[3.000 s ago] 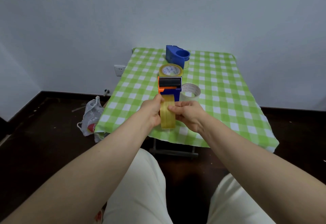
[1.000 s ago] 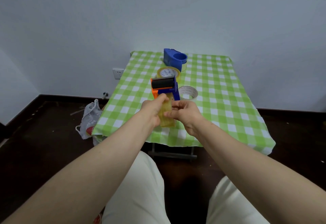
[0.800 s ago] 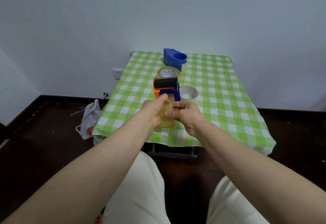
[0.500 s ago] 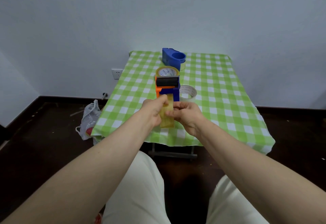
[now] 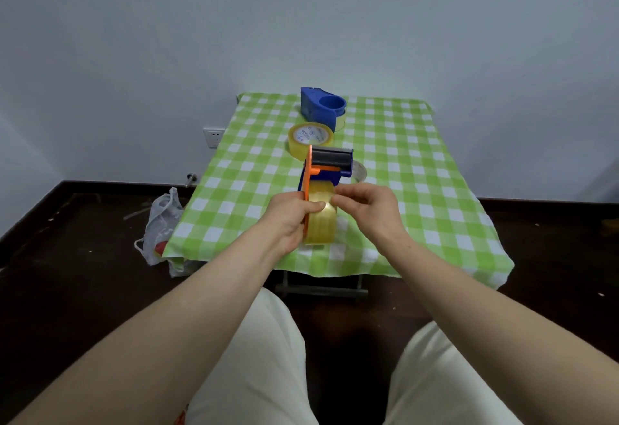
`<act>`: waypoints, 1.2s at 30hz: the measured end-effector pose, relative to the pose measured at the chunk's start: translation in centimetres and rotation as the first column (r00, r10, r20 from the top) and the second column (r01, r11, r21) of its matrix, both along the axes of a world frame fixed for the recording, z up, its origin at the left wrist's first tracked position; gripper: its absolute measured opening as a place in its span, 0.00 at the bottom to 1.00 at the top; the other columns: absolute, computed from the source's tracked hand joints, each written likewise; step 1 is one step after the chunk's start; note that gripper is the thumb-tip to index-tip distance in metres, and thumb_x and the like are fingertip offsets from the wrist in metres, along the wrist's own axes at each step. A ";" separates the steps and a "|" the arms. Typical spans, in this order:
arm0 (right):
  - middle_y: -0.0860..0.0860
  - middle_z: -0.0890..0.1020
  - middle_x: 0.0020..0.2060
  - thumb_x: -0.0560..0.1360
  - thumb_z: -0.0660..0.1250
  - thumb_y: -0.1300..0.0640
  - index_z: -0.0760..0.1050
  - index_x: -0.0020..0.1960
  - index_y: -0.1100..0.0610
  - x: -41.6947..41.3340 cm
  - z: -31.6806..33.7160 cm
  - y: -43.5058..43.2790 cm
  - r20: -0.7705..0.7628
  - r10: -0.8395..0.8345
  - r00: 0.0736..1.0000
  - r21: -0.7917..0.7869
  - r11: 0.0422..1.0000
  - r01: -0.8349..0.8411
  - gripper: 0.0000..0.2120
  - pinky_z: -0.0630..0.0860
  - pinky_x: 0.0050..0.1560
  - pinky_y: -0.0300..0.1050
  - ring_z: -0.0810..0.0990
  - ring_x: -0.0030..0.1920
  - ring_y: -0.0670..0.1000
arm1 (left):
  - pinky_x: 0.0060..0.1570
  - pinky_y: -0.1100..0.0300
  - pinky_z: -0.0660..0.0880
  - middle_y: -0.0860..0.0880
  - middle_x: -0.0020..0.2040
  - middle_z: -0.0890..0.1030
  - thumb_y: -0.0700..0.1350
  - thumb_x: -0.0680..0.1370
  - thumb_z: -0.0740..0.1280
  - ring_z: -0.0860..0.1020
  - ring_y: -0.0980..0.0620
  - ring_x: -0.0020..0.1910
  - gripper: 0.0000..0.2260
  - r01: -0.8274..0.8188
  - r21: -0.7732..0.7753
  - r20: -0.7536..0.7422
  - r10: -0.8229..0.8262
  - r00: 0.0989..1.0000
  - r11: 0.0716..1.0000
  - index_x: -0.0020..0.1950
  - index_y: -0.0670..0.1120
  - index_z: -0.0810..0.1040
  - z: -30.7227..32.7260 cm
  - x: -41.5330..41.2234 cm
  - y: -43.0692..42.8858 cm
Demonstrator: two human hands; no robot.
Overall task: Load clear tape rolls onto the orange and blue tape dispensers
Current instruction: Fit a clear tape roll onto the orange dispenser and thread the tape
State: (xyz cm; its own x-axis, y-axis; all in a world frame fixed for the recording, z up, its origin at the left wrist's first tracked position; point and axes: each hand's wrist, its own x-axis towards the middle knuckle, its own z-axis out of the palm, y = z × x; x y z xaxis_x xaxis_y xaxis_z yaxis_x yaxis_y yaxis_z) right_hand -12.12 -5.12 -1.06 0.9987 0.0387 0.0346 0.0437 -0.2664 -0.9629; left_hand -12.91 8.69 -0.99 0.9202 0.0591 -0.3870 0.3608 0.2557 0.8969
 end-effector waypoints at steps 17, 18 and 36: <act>0.55 0.74 0.49 0.79 0.54 0.60 0.68 0.49 0.57 0.6 0.1 2.1 0.176 0.057 0.983 -0.532 0.845 0.046 0.05 0.68 0.39 0.47 0.72 0.42 0.53 | 0.53 0.50 0.77 0.40 0.56 0.82 0.39 0.70 0.74 0.81 0.41 0.55 0.21 0.040 0.193 0.048 -0.050 0.998 0.980 0.62 0.38 0.77 -0.9 0.9 0.2; 0.54 0.73 0.48 0.79 0.54 0.61 0.66 0.48 0.56 0.5 0.0 2.3 0.178 0.059 0.982 -0.515 0.856 0.042 0.04 0.66 0.38 0.45 0.71 0.41 0.53 | 0.54 0.48 0.77 0.40 0.56 0.82 0.39 0.70 0.74 0.81 0.41 0.54 0.20 0.031 0.198 0.045 -0.041 0.998 0.980 0.61 0.38 0.77 -0.9 1.1 0.3; 0.51 0.78 0.58 0.76 0.63 0.58 0.70 0.64 0.55 1.4 2.6 2.8 0.200 0.118 0.973 -0.591 0.806 0.024 0.16 0.75 0.53 0.50 0.77 0.55 0.54 | 0.60 0.42 0.75 0.42 0.60 0.81 0.47 0.66 0.76 0.80 0.43 0.57 0.30 0.017 0.213 0.059 -0.031 0.998 0.977 0.66 0.39 0.75 -1.2 1.8 1.0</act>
State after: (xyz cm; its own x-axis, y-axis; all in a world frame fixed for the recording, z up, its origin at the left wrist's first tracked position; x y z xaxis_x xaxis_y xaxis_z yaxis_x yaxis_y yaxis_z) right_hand -10.72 -2.28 1.51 0.9644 0.1687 0.2037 0.2581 -0.7681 -0.5860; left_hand -11.07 9.69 -2.15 0.9440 0.1115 -0.3106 0.3070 0.0491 0.9505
